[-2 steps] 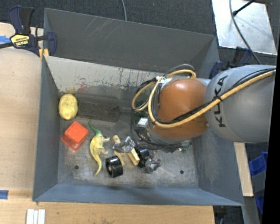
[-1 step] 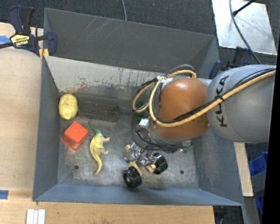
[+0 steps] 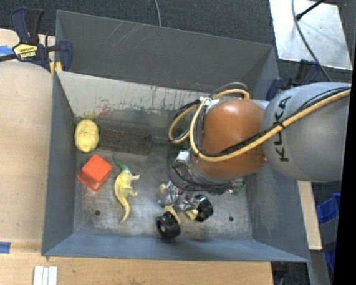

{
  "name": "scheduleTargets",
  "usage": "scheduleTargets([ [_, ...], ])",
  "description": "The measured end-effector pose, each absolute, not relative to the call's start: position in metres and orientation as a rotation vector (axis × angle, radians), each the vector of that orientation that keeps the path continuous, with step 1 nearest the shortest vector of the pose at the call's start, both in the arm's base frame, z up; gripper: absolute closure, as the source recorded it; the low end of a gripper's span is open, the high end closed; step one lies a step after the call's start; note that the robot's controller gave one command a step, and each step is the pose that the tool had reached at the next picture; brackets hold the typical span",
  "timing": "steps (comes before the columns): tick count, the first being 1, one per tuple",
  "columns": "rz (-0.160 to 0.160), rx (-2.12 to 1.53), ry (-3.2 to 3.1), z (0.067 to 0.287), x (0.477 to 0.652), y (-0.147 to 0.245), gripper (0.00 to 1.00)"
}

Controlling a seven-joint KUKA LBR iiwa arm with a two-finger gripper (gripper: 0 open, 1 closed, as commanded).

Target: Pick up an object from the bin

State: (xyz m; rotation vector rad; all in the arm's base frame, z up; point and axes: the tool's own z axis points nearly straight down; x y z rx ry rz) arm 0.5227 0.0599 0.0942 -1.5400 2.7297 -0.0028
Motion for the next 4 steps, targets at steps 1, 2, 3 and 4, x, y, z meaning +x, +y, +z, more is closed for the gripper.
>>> scheduleTargets([
  [1,0.002,-1.692,2.656,0.113,0.552,0.089,1.00],
  [2,-0.001,-1.756,2.591,0.129,0.582,0.120,1.00],
  [3,0.000,-1.607,2.697,0.127,0.562,0.089,0.00],
  [4,0.001,-1.607,2.697,0.127,0.562,0.089,0.00],
])
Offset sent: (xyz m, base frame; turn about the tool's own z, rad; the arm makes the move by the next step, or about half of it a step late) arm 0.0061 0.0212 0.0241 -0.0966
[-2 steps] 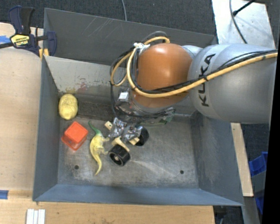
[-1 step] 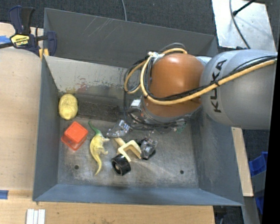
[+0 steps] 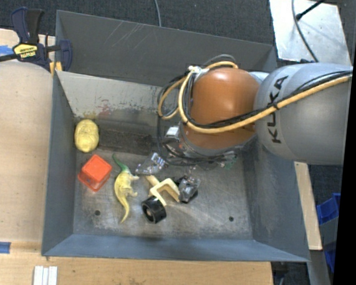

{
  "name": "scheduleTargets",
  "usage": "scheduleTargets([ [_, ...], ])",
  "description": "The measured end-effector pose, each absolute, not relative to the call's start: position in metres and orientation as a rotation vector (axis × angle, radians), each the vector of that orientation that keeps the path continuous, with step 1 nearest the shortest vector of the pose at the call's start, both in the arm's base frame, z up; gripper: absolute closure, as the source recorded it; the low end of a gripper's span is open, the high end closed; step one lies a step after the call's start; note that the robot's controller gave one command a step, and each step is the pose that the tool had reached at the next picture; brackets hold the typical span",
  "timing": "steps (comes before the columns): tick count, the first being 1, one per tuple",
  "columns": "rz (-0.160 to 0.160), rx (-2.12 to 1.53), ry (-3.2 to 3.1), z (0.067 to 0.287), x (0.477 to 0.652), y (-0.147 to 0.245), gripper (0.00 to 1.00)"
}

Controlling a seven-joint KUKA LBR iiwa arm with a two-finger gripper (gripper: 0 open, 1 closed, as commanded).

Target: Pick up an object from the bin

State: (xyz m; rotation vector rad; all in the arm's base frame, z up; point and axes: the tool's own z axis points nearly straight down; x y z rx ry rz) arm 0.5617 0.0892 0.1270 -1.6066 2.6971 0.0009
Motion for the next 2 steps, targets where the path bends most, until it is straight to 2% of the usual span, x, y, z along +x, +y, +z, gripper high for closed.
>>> scheduleTargets([
  [1,-0.005,-1.929,2.473,0.0791,0.5664,0.0714,1.00],
  [2,-0.005,-1.928,2.473,0.0791,0.5664,0.0715,1.00],
])
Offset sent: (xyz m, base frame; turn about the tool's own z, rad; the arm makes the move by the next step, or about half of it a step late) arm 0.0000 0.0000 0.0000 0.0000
